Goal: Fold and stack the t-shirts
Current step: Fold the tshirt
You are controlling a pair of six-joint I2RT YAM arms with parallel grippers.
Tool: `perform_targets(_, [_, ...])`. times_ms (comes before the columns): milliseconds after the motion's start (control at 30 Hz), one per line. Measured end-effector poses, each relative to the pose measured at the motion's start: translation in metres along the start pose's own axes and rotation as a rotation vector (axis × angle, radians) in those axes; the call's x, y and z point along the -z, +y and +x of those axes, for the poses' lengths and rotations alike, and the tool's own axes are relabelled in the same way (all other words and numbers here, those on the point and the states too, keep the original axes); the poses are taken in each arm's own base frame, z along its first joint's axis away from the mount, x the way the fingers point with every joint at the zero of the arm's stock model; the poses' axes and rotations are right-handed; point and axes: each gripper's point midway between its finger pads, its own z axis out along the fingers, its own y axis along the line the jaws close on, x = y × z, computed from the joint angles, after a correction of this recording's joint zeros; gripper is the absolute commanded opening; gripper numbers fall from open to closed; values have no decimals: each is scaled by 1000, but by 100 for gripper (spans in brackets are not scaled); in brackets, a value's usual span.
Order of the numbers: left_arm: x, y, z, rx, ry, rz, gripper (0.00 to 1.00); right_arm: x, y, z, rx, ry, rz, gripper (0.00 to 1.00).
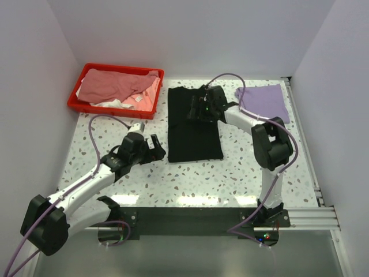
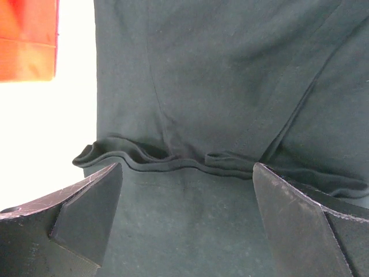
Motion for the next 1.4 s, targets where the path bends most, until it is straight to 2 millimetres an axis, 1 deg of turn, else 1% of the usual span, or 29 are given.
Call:
perform_targets(133, [-2,-3,4,0,16,21,100,7,-3,-4,16,-5,29,99])
perform_targets(200, [-6,-5,7,-1,30,31,100,21,-5,-5,24,-20,51,99])
perform_targets(267, [-10,-9,12,-6,49,45,100,47,-7,-5,25,-44,68,99])
perform_targets(367, [-19,-15,23,-24,85,64,100,101,-7,-4,28,-119,72,99])
perform_targets(400, [-23,-17,27,-31,98,69,99,119,-8,-3,27,-148,73,99])
perform_targets(467, [-30,-19,36,-40,129,70,93,144,-12,4,20,-184,83,99])
perform_targets(500, [-33,-18,40,-44,143,69,84,154,-17,8,13,-199,92,99])
perform_targets(533, [-36,-18,43,-42,154,67,80,160,-22,15,6,-202,103,99])
perform_targets(567, [-39,-17,45,-45,160,64,77,163,-29,25,-3,-197,119,99])
perform_targets(600, [-41,-17,46,-48,162,64,71,165,-36,34,-11,-186,134,99])
perform_targets(667, [-46,-16,48,-48,168,59,63,166,-53,62,-28,-134,172,99])
perform_targets(700, [-48,-15,50,-50,171,57,55,167,-60,74,-37,-111,189,99])
perform_targets(733, [-50,-15,51,-50,175,53,53,169,-66,85,-45,-90,201,99])
perform_targets(800, [-54,-12,55,-58,187,42,50,173,-73,100,-57,-68,214,99])
perform_targets(900, [-60,-9,58,-60,201,30,48,179,-76,108,-70,-66,215,99])
perform_targets(1033, [-66,-12,56,-60,200,30,40,179,-77,112,-80,-62,213,99])
perform_targets(1067, [-68,-13,56,-60,201,30,36,179,-78,114,-83,-57,214,99])
perform_targets(1100, [-70,-13,56,-61,201,30,28,178,-79,117,-86,-52,217,99])
perform_targets(1133, [-71,-14,56,-62,202,30,24,178,-81,119,-89,-47,220,99])
perform_targets(1167, [-73,-14,56,-60,203,29,16,177,-82,121,-92,-43,222,99])
perform_targets(1267, [-75,-15,57,-62,207,31,2,174,-83,124,-103,-33,224,98])
perform_targets(1300, [-75,-15,56,-63,206,33,0,172,-83,125,-107,-30,222,95])
perform_targets(1367, [-75,-16,56,-64,205,37,0,166,-82,127,-116,-17,214,91])
perform_targets(1400, [-75,-16,56,-64,204,39,0,163,-82,128,-120,-8,212,87])
